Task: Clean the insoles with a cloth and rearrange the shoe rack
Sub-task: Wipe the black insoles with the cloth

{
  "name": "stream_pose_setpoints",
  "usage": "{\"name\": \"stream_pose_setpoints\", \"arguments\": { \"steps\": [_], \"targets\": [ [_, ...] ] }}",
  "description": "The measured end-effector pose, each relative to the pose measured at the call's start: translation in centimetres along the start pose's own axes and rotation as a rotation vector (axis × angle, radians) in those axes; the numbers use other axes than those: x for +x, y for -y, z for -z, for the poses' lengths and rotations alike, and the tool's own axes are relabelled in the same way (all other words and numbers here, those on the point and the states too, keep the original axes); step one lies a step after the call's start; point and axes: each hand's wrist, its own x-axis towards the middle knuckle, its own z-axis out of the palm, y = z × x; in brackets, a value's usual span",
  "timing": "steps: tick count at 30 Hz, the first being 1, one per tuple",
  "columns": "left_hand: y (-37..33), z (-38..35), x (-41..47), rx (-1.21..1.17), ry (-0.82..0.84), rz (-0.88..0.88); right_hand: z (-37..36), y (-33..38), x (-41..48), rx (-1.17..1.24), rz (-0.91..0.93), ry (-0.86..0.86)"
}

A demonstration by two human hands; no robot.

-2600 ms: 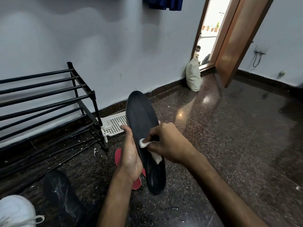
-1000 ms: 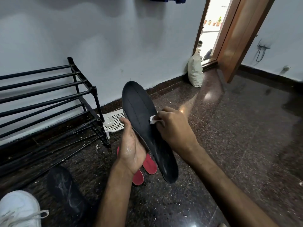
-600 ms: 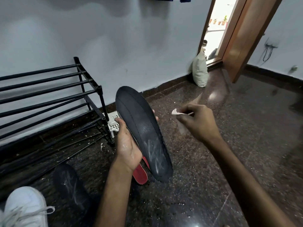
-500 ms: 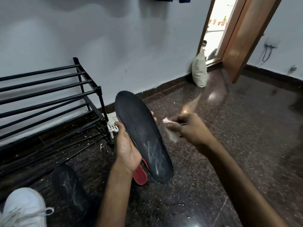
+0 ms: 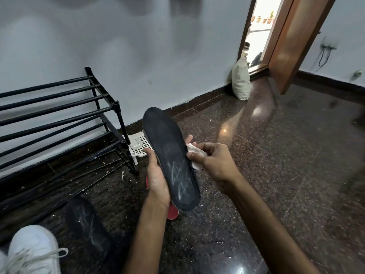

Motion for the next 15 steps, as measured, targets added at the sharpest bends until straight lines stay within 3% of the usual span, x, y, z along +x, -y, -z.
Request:
{"name": "stream_pose_setpoints", "arguments": {
  "steps": [4,7,10,12,15],
  "targets": [
    [-0.4,0.4,-0.4,-0.065,-0.003,-0.076,0.5,1.1,-0.7,-0.255,0.182,-0.127],
    [-0.6,-0.6,-0.9,-0.09,0.001,-0.072,0.8,2.4,-1.5,-0.487,0.427,-0.269],
    [-0.4,-1.6,-1.2,-0.062,0.004,-0.05,-0.7,2.4,-2.0,-0.746,0.622,-0.169],
    [0.0,-1.9,-1.3,-0.038,0.018,-0.031,-1.9,1.6,-2.2,-0.893,0.636,-0.148],
    [1.3,-1.6,-1.1,0.003,0.006,-0.015,-2.5,1.4,-2.2,-0.773,0.642,-0.203]
  ]
}}
